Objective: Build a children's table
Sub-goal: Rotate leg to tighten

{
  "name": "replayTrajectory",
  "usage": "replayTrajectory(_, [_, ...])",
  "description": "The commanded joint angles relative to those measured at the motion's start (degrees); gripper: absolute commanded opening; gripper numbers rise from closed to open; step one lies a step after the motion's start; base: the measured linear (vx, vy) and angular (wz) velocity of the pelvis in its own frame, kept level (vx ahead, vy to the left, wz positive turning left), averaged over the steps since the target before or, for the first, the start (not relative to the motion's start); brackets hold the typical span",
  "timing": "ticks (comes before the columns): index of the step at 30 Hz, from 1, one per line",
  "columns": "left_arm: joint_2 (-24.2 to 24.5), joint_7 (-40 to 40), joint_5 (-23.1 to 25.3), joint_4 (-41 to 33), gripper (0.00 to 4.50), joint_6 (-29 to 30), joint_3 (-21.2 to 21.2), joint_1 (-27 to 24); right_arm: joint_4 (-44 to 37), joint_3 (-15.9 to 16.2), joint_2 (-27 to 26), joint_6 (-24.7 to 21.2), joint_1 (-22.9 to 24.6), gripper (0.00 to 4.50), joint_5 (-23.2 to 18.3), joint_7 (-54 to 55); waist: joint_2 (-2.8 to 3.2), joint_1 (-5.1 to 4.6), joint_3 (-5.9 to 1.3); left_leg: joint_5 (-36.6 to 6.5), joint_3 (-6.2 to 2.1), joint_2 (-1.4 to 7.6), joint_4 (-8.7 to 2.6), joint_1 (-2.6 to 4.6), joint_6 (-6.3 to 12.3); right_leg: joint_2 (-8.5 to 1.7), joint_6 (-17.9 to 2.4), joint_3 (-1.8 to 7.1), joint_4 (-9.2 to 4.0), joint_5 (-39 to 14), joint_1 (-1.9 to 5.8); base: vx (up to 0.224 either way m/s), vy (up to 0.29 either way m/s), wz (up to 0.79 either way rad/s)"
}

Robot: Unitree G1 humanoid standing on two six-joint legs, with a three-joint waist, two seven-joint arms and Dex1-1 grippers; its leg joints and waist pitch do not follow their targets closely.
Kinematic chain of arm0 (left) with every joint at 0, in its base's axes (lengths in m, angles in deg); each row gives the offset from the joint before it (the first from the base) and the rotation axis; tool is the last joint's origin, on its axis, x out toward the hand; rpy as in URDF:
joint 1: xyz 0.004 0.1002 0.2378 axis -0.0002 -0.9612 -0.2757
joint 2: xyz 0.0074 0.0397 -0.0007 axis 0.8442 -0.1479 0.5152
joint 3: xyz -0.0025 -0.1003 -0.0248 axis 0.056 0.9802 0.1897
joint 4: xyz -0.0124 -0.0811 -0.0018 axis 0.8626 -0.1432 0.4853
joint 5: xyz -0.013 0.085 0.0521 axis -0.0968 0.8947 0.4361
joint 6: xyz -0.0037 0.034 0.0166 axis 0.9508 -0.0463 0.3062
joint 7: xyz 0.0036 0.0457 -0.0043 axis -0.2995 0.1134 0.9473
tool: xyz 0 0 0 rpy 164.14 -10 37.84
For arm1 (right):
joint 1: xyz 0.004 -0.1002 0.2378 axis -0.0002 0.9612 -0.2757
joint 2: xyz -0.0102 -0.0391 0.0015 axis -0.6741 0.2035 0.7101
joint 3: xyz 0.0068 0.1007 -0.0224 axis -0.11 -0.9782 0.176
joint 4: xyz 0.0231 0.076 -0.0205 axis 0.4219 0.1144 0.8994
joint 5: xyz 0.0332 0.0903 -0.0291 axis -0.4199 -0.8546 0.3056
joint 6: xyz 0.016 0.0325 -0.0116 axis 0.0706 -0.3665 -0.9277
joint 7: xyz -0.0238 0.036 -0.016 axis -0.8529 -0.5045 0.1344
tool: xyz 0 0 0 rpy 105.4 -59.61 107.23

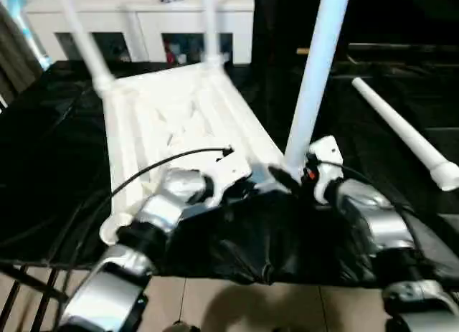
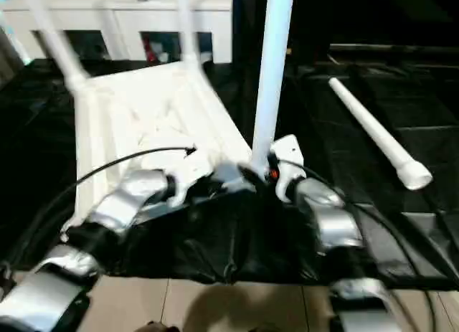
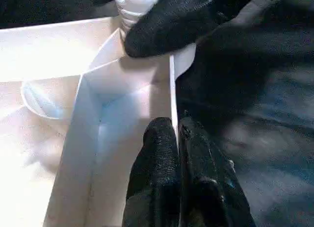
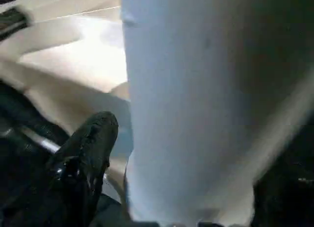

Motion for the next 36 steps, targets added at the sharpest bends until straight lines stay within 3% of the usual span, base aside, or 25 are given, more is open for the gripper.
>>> replayTrajectory(1, [0.14,6.31,-4.64,-5.17,0.0,-3.33,-0.26,-0.15,-3.85,5.12,1.83,1.04,2.01,3.82,-1.34,-9.85,-1.03,0.25,-3.71,-14.04,-1.04,3.03,-3.92,0.81,4.62,-3.26,-13.31,2.3,-4.7,-13.51,3.0,0.0,0.0,0.0])
replayTrajectory(3, [1.05,8.66,-5.82,-5.96,0.0,-3.54,-0.08,-0.56,-4.9,5.71,3.07,1.24,2.67,3.82,-1.76,-12.49,-0.75,0.62,-3.82,-13.34,-1.02,3.2,-3.92,0.85,5.06,-3.2,-13.55,2.35,-4.43,-11.67,2.89,0.0,0.0,0.0])
replayTrajectory(4, [1.85,10.24,-6.47,-6.54,0.0,-3.27,-0.03,-0.81,-5.91,6.16,4.0,0.9,3.18,3.82,-2.23,-14.37,-0.88,0.66,-3.89,-12.93,-0.89,3.1,-3.82,0.85,5.2,-3.16,-14.04,2.33,-4.31,-10.51,2.81,0.0,0.0,0.0])
replayTrajectory(10, [6.27,17.27,-7.99,-7.38,0.0,-3.59,0.24,-1.75,-10.7,9.27,8.99,-0.37,5.7,3.82,-3.98,-24.87,-0.77,1.3,-3.69,-13.86,-0.92,3.26,-3.99,0.91,5.23,-3.24,-13.98,2.38,-4.46,-12.5,2.67,0.0,0.0,0.0])
replayTrajectory(14, [7.69,19.19,-8.54,-7.64,0.0,-3.81,0.52,-2.25,-11.79,10.02,9.67,-1.52,5.89,3.48,-4.78,-27.52,-0.78,1.83,-3.68,-14.8,-0.96,3.36,-4.14,1.11,3.78,-3.36,-13.44,2.53,-4.54,-14.19,2.56,0.0,0.0,0.0])
replayTrajectory(16, [8.18,19.93,-8.77,-8.18,0.0,-3.53,0.52,-2.59,-12.42,10.3,9.72,-2.21,5.96,3.25,-5.15,-28.21,-1.08,1.94,-3.74,-14.03,-0.95,3.42,-4.16,1.05,3.92,-3.33,-13.71,2.52,-4.35,-12.75,2.62,0.0,0.0,0.0])
replayTrajectory(24, [7.93,19.16,-8.64,-8.43,0.0,-2.6,0.84,-3.21,-13.97,10.54,8.3,-4.56,7.22,2.75,-6.63,-27.35,-0.91,2.18,-3.68,-13.97,-0.97,3.36,-4.16,1.07,3.56,-3.45,-13.28,2.5,-4.44,-13.98,2.52,0.0,0.0,0.0])
replayTrajectory(27, [6.18,12.67,-6.46,-6.85,0.0,-2.18,1.33,-2.24,-12.44,8.19,4.74,-6.33,7.09,2.72,-5.21,-18.5,-1.02,1.83,-3.52,-14.62,-1.06,3.24,-4.33,0.99,2.54,-3.35,-12.58,2.55,-4.55,-15.57,2.35,0.0,0.0,0.0])
replayTrajectory(28, [5.23,7.34,-3.81,-5.03,0.0,-1.49,1.08,-1.03,-9.38,7.31,1.86,-5.03,5.88,2.71,-1.41,-9.05,-0.97,1.49,-3.47,-15.42,-1.13,3.18,-4.42,1.11,1.59,-3.46,-11.94,2.57,-4.85,-17.37,2.19,0.0,0.0,0.0])
replayTrajectory(29, [4.16,4.06,-2.74,-4.25,0.0,-0.56,1.21,-0.4,-7.2,6.45,-0.36,-6.67,4.88,2.7,0.52,-2.07,-0.8,1.02,-3.24,-17.16,-1.33,2.88,-4.58,1.19,0.19,-3.49,-10.98,2.42,-5.09,-20.93,2.16,0.0,0.0,0.0])
replayTrajectory(31, [3.24,2.42,-2.55,-4.2,0.0,0.15,1.39,-0.13,-5.92,5.5,-2.15,-7.38,4.23,2.7,0.82,1.98,-1.0,0.03,-3.28,-18.28,-1.62,2.71,-4.74,0.98,-0.96,-3.5,-9.6,2.32,-5.28,-23.42,2.47,0.0,0.0,0.0])
replayTrajectory(34, [0.69,-1.83,-1.62,-4.66,0.0,2.06,1.38,0.38,-3.17,2.72,-6.91,-8.95,2.48,2.7,0.45,11.04,-0.78,-1.03,-3.53,-17.73,-1.53,2.68,-4.57,0.93,-0.17,-3.32,-10.53,2.51,-5.25,-19.57,2.34,0.0,0.0,0.0])
replayTrajectory(35, [-1.04,-4.44,-1.17,-4.84,0.0,3.18,1.41,0.73,-1.42,1.74,-9.18,-8.98,1.32,2.69,0.9,15.86,-0.4,-1.17,-3.72,-16.48,-1.41,2.66,-4.43,0.95,0.12,-3.27,-11.36,2.57,-4.96,-16.63,2.35,0.0,0.0,0.0])
replayTrajectory(36, [-1.42,-4.97,-1.08,-4.91,0.0,3.39,1.41,0.79,-1.06,1.56,-9.66,-9.01,1.08,2.69,0.99,16.85,-0.54,-1.45,-3.65,-16.06,-1.34,2.61,-4.45,0.82,0.29,-3.18,-11.68,2.52,-5.01,-15.88,2.33,0.0,0.0,0.0])
